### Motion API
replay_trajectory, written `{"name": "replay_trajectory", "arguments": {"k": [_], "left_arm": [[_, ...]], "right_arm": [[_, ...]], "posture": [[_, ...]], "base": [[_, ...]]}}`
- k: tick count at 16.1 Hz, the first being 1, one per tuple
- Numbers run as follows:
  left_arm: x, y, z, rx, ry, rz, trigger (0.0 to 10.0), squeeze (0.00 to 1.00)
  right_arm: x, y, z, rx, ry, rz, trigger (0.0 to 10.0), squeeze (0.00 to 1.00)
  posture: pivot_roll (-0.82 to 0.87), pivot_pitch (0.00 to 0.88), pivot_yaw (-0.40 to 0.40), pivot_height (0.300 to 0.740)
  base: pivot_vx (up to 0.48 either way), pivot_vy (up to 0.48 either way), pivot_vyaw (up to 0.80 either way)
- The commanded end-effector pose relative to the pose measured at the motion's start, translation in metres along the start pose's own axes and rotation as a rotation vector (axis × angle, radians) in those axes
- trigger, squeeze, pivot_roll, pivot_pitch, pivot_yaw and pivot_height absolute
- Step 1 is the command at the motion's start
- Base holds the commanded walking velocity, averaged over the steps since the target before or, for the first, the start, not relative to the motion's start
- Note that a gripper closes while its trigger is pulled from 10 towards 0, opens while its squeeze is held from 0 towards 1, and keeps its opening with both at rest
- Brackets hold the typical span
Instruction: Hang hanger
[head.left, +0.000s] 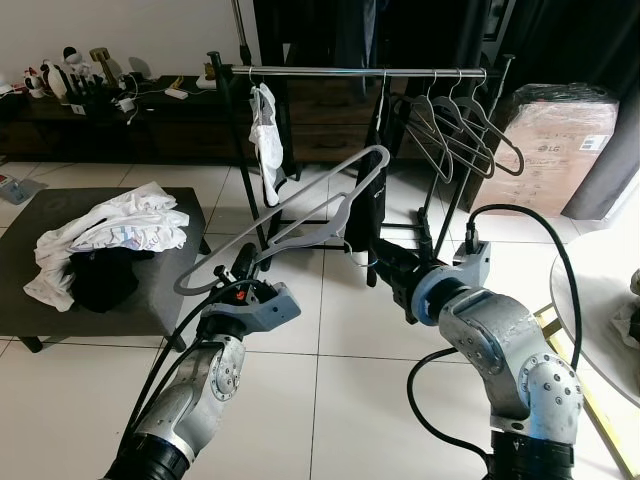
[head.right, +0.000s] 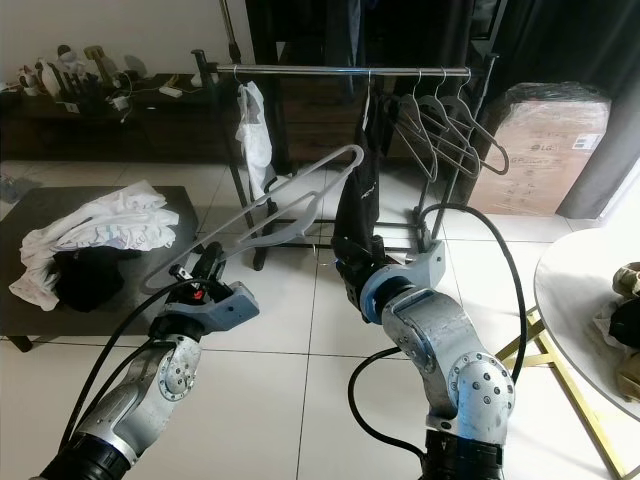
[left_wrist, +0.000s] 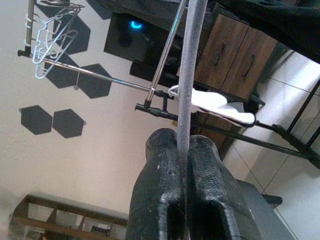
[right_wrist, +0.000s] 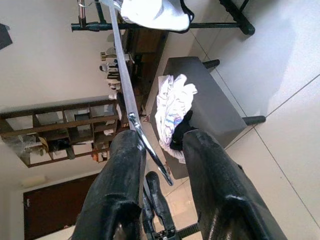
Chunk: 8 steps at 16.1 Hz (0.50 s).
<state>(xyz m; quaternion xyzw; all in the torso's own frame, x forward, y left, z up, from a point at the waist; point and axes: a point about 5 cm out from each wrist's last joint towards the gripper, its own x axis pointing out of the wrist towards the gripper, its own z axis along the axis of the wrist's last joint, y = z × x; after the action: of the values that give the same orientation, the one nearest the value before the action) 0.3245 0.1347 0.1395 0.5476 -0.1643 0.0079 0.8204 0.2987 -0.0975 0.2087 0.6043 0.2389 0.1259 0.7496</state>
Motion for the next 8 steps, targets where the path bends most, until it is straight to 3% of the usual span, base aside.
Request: {"name": "replay_trajectory", "arguments": {"k": [1,4,8], "left_arm": [[-0.003,-0.003,-0.005,-0.018,0.030,-0.021,10.0,0.00],[-0.008,-0.012,-0.008,-0.011,0.023,-0.095,10.0,0.00],[-0.031,-0.028,-0.025,0.035,0.042,-0.258,10.0,0.00]], "right_arm": [[0.006,0.028,-0.006,-0.034,-0.002,0.110,10.0,0.00],[0.002,0.037,0.002,-0.142,-0.063,0.160,10.0,0.00],[0.001,0.043,0.008,-0.179,-0.096,0.206,10.0,0.00]], "posture": [[-0.08,0.109,0.008,0.740],[-0.08,0.104,0.009,0.740],[-0.07,0.097,0.014,0.740]], "base": [[0.000,0.000,0.00],[0.000,0.000,0.00],[0.000,0.000,0.00]]}}
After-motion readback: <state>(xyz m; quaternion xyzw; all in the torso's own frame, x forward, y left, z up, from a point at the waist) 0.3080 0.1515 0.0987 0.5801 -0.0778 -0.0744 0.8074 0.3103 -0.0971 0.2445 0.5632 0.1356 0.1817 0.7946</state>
